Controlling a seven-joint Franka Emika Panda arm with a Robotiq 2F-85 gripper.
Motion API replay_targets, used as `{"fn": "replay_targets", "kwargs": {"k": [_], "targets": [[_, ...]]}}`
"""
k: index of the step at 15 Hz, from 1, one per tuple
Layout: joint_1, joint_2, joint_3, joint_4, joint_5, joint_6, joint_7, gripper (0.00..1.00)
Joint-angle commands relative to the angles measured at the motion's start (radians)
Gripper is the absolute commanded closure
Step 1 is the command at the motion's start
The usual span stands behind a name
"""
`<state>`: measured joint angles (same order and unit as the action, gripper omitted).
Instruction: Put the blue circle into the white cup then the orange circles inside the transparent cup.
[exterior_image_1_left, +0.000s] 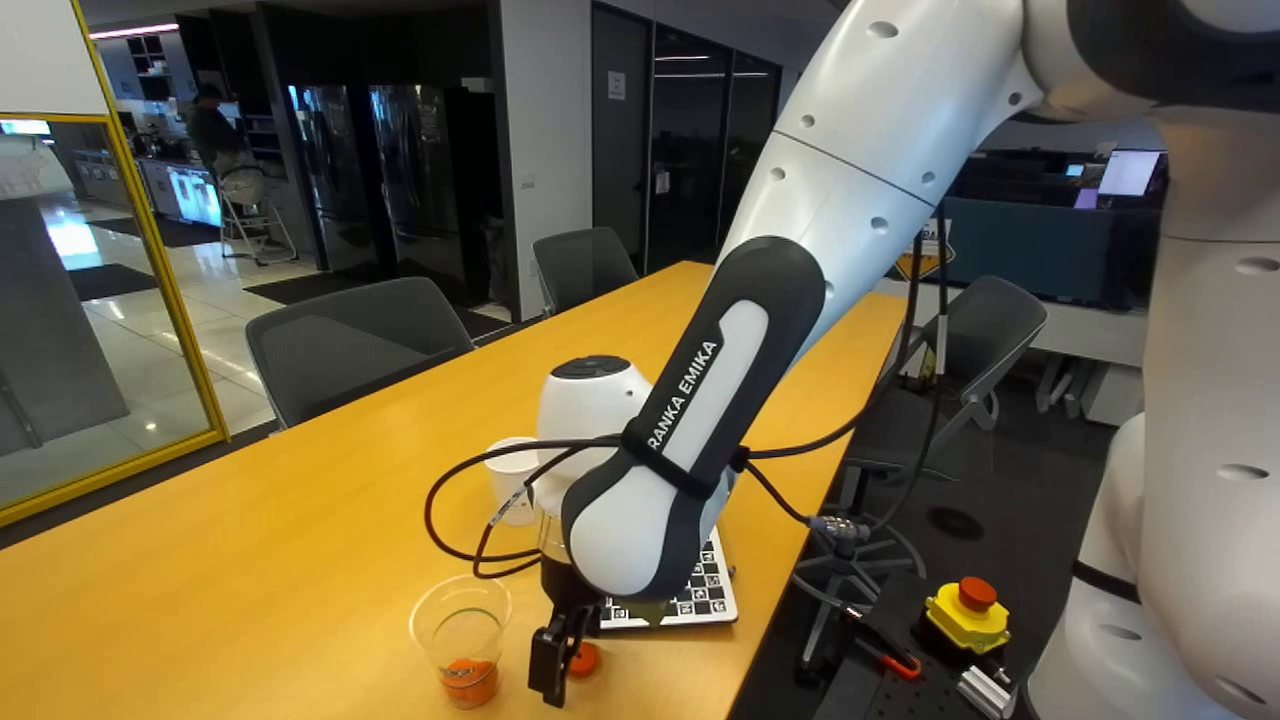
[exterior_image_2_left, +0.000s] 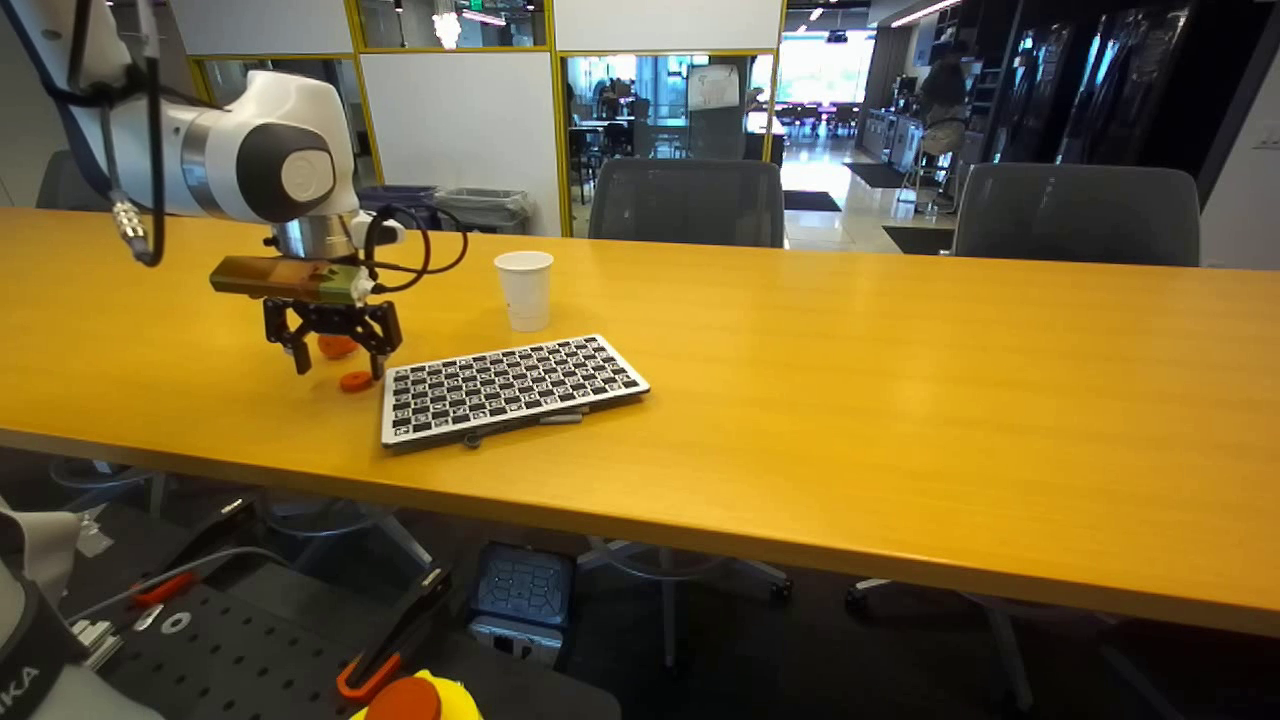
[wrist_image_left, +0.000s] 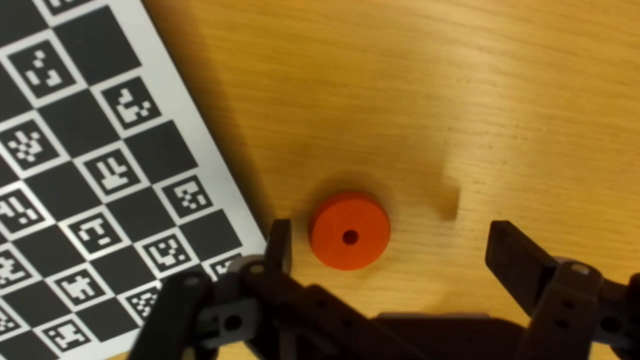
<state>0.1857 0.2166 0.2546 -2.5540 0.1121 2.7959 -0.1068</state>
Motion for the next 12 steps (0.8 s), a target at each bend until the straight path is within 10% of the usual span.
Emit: {"fn": "replay_targets", "kwargs": {"k": [1, 12], "targets": [[-0.025, 0.023, 0.024, 0.032, 0.029, -0.006, -0.038, 0.0], [0.007, 0.014, -0.014, 0.03, -0.05, -0.037, 0.037, 0.0]]}}
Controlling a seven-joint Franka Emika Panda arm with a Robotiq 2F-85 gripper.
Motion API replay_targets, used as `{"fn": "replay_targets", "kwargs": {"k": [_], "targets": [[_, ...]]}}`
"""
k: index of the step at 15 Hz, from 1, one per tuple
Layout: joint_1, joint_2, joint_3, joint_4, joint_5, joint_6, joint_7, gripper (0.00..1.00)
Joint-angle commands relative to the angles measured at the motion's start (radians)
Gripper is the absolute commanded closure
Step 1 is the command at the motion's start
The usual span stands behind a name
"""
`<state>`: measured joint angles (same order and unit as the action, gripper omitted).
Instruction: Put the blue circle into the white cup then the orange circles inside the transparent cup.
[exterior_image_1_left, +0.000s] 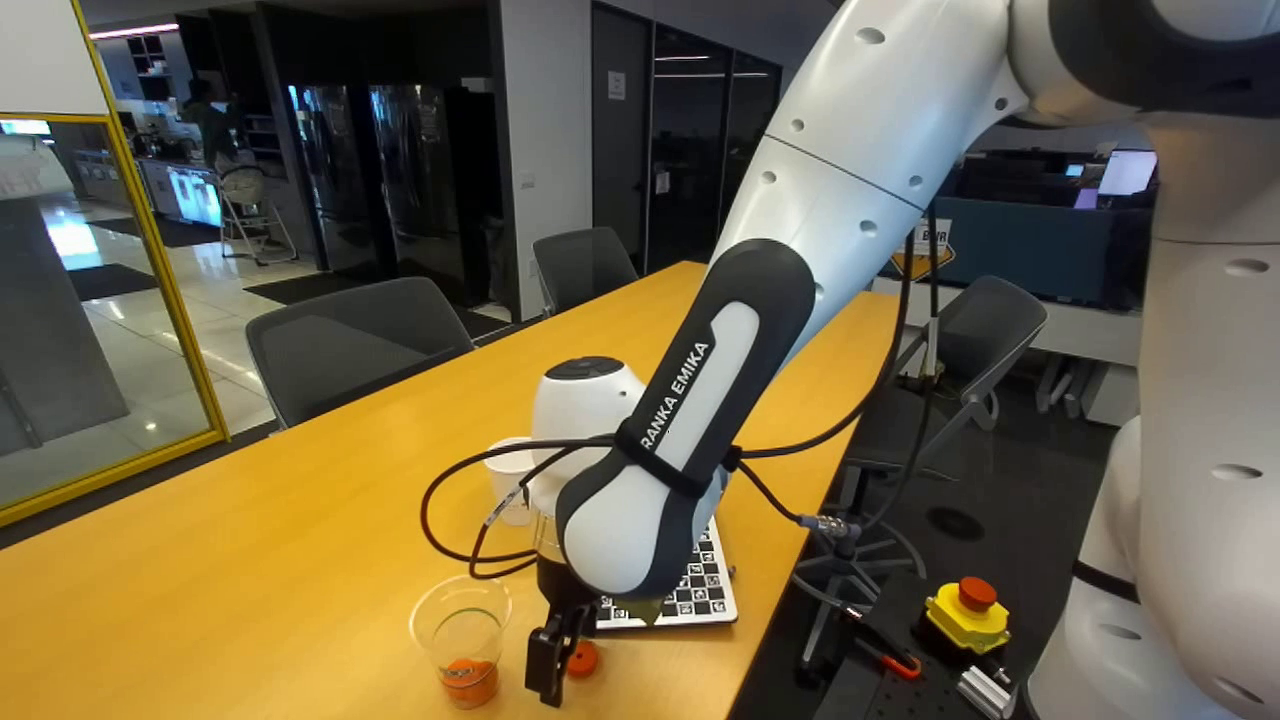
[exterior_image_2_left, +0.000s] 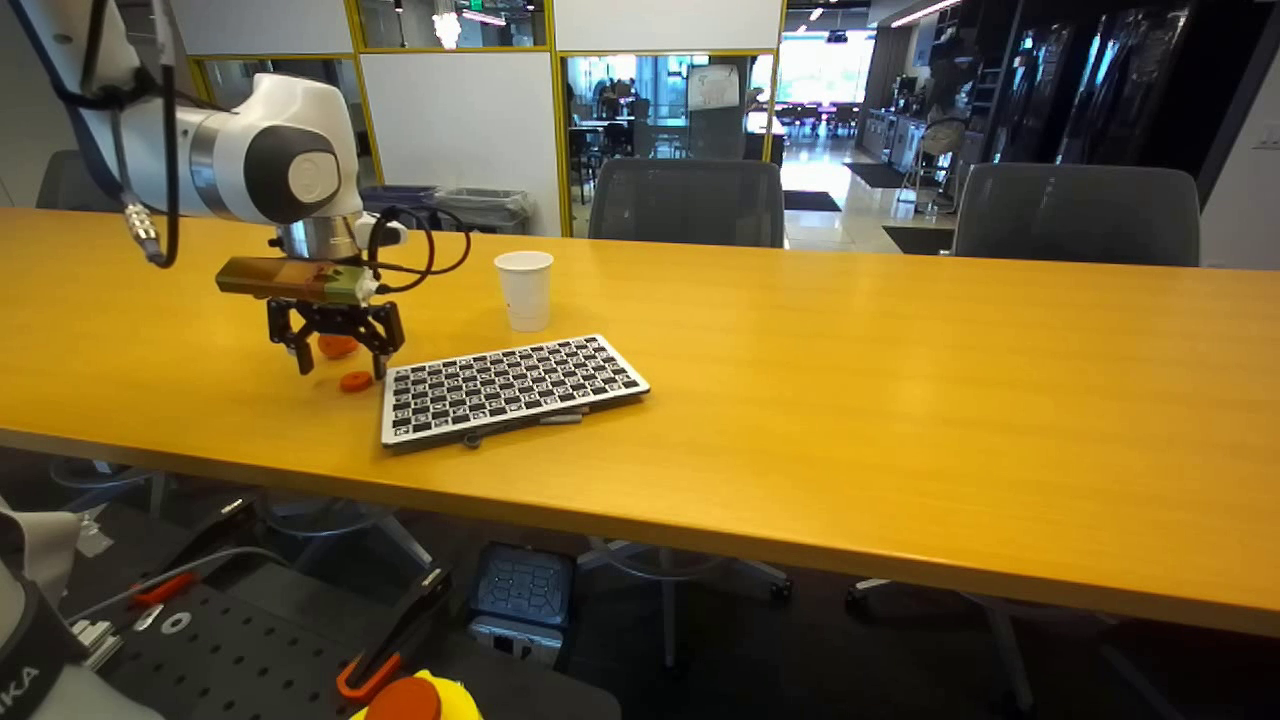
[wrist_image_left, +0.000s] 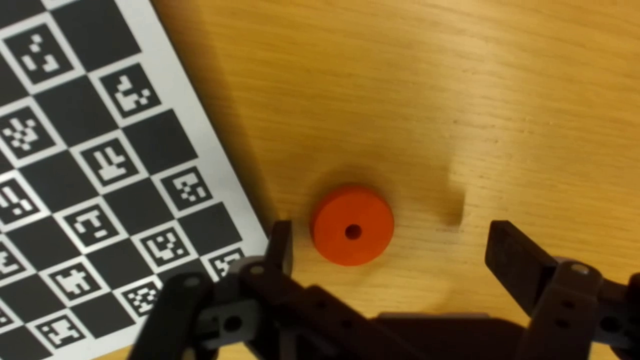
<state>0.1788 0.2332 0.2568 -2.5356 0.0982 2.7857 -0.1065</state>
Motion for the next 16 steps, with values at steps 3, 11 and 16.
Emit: {"fn": "replay_targets", "kwargs": {"k": [3, 11, 16], "targets": [[0.025, -0.002, -0.027, 0.015, -0.067, -0.038, 0.063, 0.0], [0.031, 0.002, -0.033, 0.017, -0.109, -0.04, 0.096, 0.26], [0.029, 0.004, -0.041, 0.021, -0.116, -0.048, 0.098, 0.63]]}}
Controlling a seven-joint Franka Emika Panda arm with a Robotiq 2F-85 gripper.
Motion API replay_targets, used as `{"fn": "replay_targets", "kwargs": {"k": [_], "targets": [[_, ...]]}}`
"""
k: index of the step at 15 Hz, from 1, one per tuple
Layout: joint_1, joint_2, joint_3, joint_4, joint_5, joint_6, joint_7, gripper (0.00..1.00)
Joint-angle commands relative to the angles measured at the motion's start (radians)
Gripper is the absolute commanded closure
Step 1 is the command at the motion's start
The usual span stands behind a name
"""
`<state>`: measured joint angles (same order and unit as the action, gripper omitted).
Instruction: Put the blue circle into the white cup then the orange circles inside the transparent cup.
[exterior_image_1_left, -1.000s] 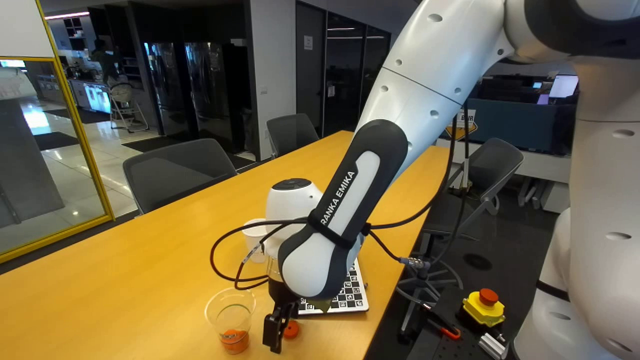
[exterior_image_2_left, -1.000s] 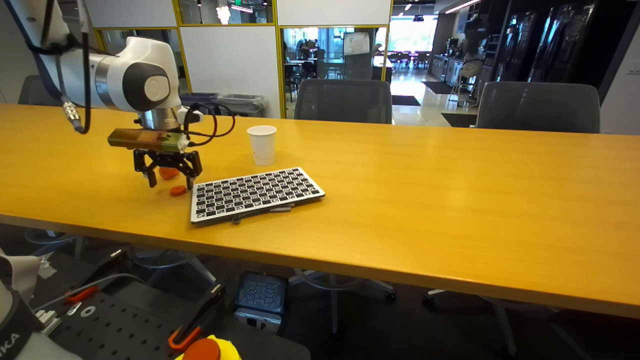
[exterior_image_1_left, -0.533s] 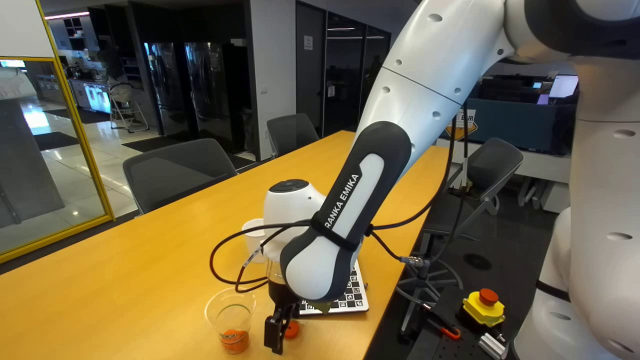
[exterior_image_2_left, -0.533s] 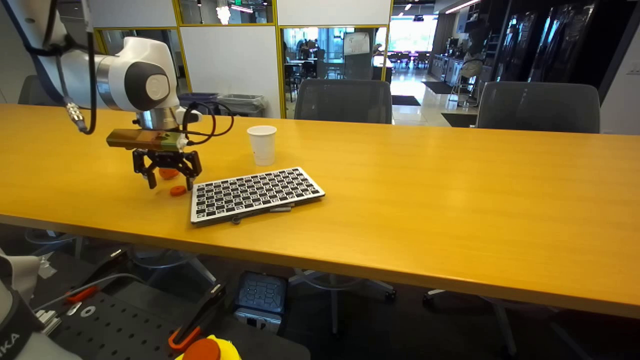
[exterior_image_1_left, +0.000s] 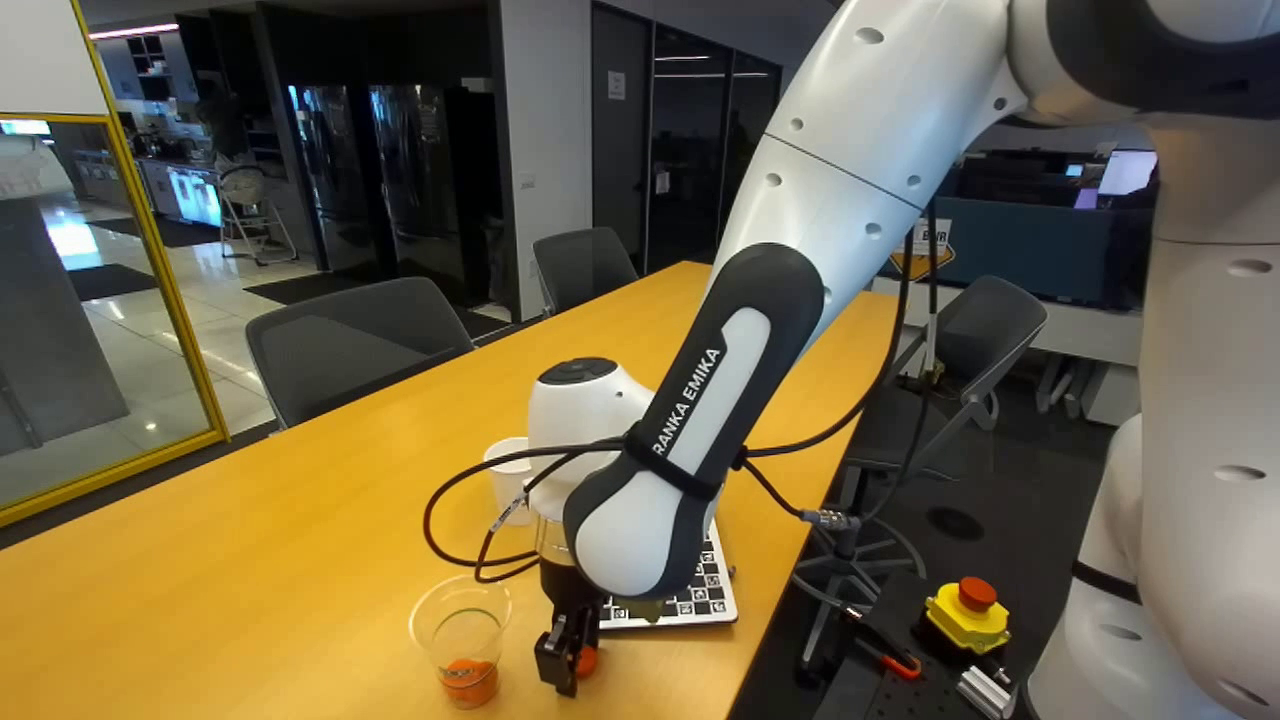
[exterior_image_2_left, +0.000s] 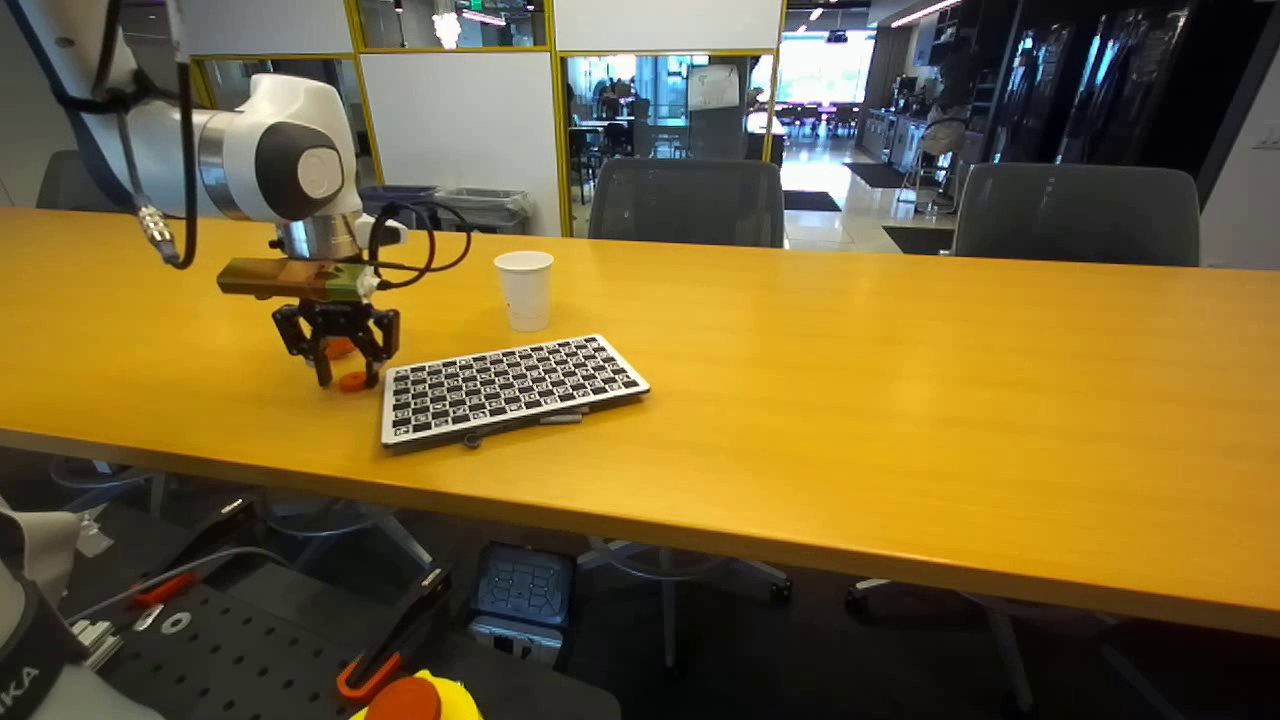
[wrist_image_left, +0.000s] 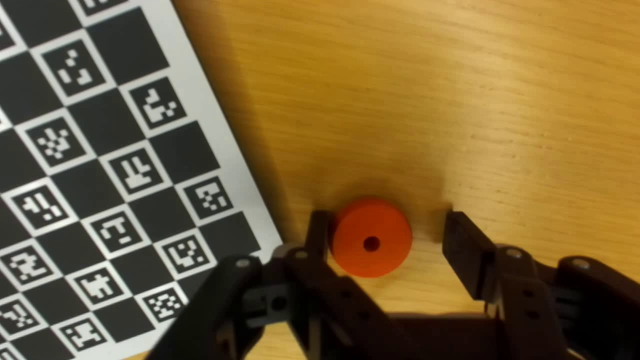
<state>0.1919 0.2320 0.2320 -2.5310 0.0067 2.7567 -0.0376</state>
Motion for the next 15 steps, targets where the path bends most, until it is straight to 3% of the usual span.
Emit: {"fn": "replay_targets", "kwargs": {"k": [1, 3, 10, 15], "targets": [[0.016, 0.004, -0.02, 0.017, -0.026, -0.02, 0.029, 0.69], [0.019, 0.001, -0.026, 0.018, -0.031, -0.026, 0.036, 0.77], [0.067, -0.089, -0.068, 0.014, -0.174, -0.11, 0.161, 0.75], [0.065, -0.186, -0.054, 0.017, -0.241, -0.172, 0.219, 0.75]]}}
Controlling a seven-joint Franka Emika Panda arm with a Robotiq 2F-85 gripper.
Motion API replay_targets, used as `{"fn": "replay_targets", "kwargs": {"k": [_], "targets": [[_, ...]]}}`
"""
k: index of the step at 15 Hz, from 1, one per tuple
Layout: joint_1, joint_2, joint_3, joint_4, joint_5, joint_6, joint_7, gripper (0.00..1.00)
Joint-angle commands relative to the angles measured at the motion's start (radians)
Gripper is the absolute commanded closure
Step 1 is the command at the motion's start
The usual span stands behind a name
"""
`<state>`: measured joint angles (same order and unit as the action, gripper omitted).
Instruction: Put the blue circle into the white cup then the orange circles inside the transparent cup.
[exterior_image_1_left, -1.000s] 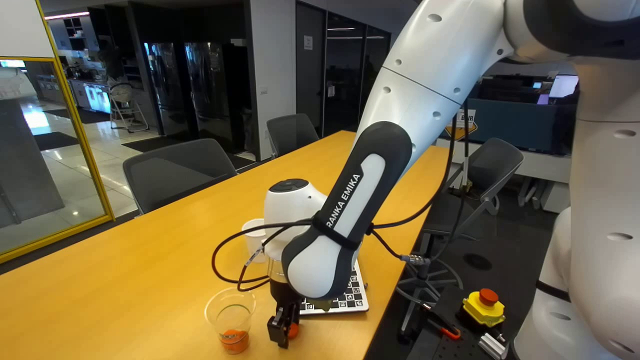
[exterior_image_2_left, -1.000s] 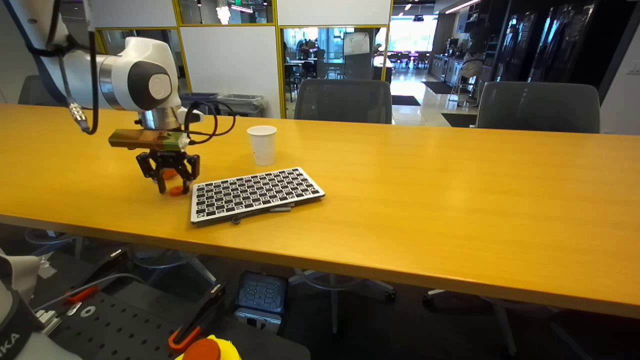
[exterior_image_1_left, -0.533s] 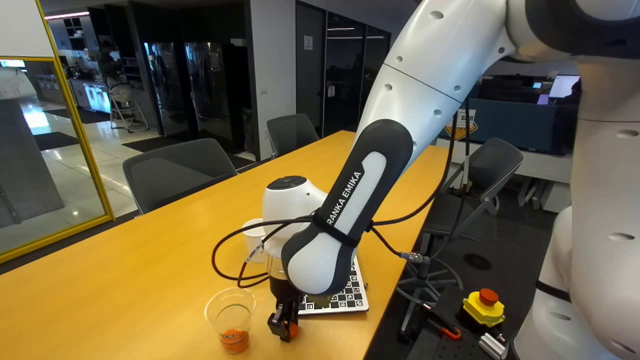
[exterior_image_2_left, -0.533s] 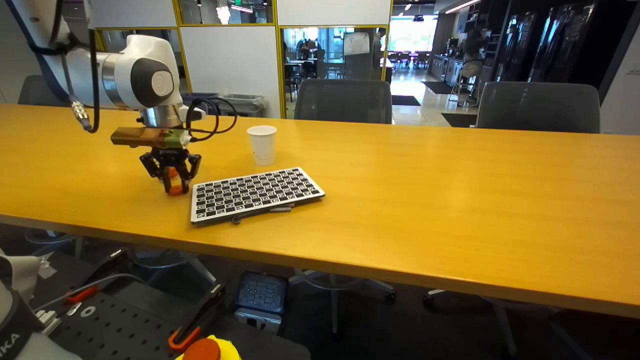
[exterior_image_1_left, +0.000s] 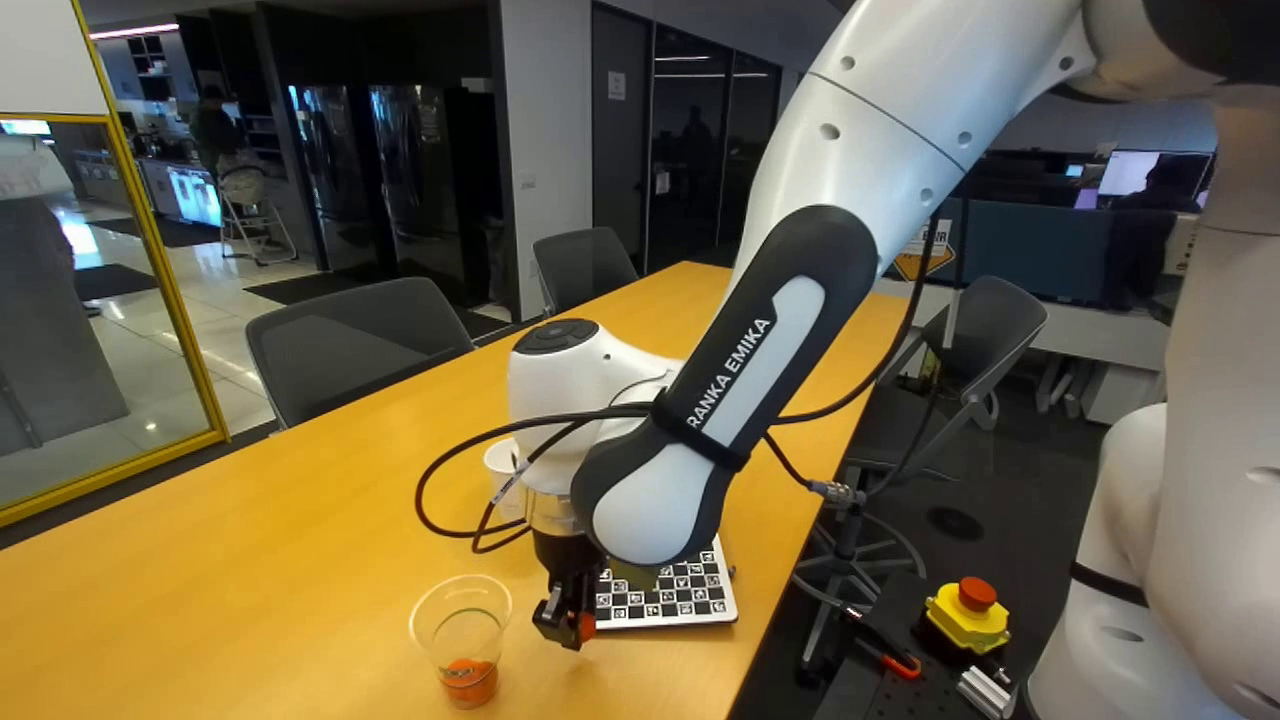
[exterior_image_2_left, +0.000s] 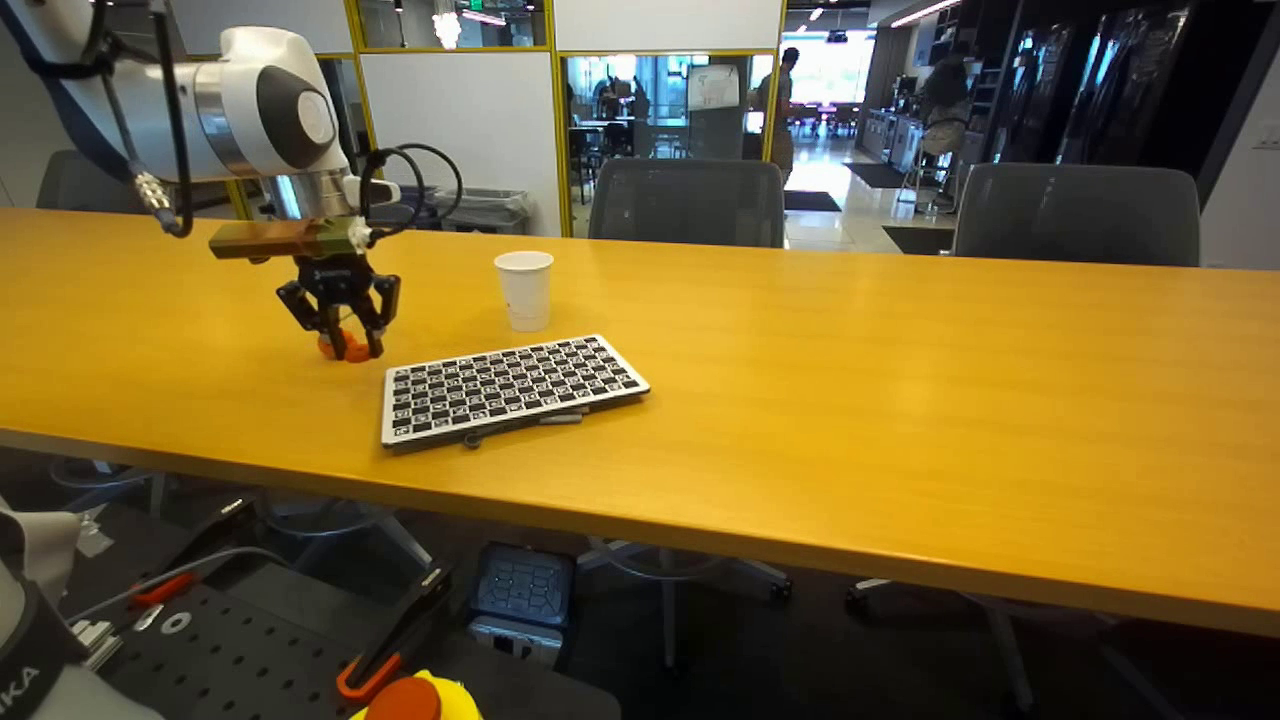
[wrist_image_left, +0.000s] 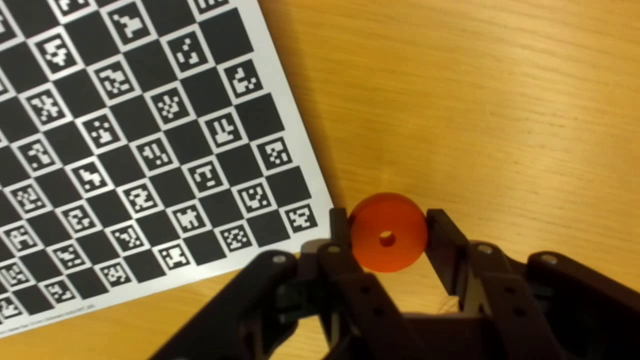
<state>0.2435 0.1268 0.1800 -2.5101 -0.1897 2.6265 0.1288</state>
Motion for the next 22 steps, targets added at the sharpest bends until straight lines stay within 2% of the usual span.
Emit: {"fn": "replay_targets", "kwargs": {"k": [1, 9, 16, 22], "targets": [[0.008, -0.099, 0.004, -0.009, -0.043, -0.034, 0.047, 0.75], [0.004, -0.135, 0.039, 0.039, -0.057, -0.022, 0.033, 0.75], [0.015, -0.139, 0.068, 0.079, -0.147, -0.029, 0.06, 0.75], [0.03, -0.117, 0.09, 0.099, -0.11, 0.005, -0.017, 0.75]]}}
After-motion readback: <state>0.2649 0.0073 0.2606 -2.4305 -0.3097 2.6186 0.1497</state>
